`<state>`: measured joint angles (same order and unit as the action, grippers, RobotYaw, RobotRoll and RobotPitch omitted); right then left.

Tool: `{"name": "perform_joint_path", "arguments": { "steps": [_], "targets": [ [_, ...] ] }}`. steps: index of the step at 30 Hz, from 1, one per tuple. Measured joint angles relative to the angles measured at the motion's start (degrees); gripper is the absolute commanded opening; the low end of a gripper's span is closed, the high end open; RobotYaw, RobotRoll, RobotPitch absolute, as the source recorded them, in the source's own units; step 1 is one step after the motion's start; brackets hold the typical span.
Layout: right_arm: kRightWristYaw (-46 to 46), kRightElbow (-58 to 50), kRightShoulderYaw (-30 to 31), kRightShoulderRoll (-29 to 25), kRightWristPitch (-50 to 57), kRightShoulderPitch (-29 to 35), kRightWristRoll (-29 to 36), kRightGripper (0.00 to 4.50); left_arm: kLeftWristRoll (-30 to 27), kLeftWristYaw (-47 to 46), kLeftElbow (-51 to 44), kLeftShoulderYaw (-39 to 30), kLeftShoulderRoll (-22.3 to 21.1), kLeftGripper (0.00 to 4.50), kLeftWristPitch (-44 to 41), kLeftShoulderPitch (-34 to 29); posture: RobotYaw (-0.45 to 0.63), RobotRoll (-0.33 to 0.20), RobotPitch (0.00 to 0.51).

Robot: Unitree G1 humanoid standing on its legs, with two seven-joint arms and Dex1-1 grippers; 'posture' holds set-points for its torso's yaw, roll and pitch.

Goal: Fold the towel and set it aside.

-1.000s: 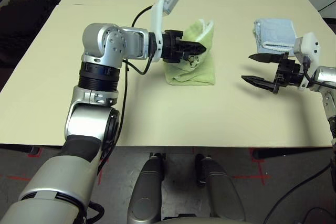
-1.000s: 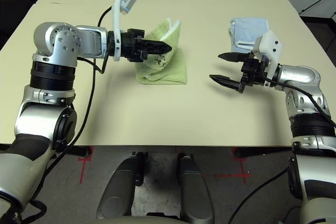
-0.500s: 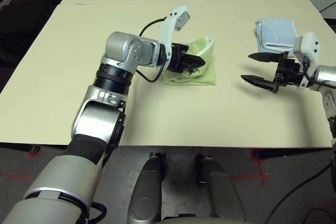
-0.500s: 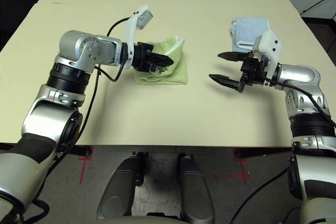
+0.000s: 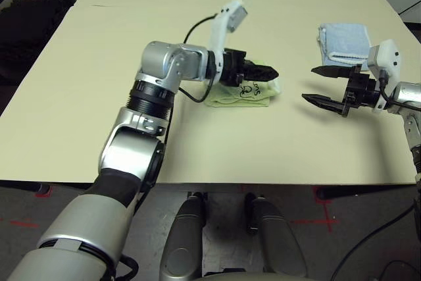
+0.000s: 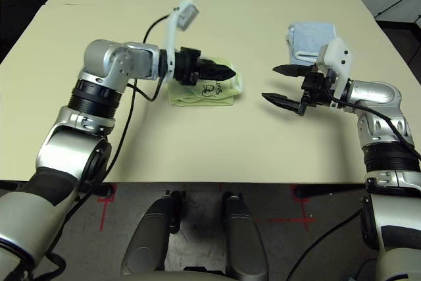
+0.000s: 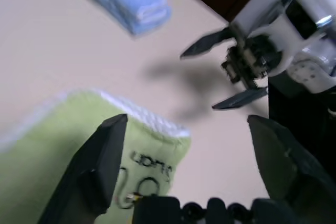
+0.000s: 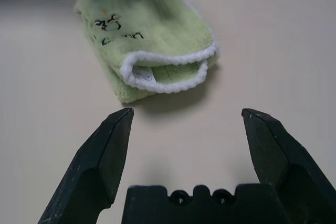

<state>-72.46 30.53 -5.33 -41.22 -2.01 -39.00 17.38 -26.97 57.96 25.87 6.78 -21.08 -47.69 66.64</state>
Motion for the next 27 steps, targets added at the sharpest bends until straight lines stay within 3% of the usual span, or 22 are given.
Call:
{"name": "perform_joint_path", "arguments": {
  "steps": [3, 5, 9, 16, 24, 27],
  "targets": [
    [0.6, -0.1, -0.2, 0.6, 0.8, -1.0, 0.9, 4.5, 2.5, 6.1, 1.9, -0.2, -3.8, 4.46, 13.0, -2.5, 0.08, 0.0, 0.19],
    [0.8, -0.9, -0.2, 1.6, 1.0, -1.1, 1.2, 4.11, 4.8, 8.2, 4.7, -0.5, -5.7, 4.5, 20.5, -3.9, 0.08, 0.0, 0.19],
    [1.2, -1.6, 0.0, 3.5, 1.0, -1.4, 1.6, 2.76, 8.6, 11.3, 10.0, -1.1, -7.0, 4.5, 33.8, -6.9, 0.09, 0.0, 0.19],
    [0.0, -1.5, 0.4, 4.7, 1.0, -2.8, 1.6, 0.04, 9.0, 20.6, 14.9, -1.9, -6.7, 4.5, 45.9, -9.8, 0.07, 0.0, 0.195],
    [-1.2, -2.3, 0.8, 5.5, 2.7, -3.2, 1.6, 0.02, 11.0, 25.4, 22.4, -2.1, -4.9, 4.5, 56.5, -8.1, 0.04, 0.0, 0.197],
    [-1.2, -4.1, 0.9, 6.0, 3.3, -2.9, 1.7, 0.0, 12.5, 25.4, 26.0, -2.1, -4.1, 3.83, 60.7, -7.3, 0.04, 0.0, 0.196]
  ]
}}
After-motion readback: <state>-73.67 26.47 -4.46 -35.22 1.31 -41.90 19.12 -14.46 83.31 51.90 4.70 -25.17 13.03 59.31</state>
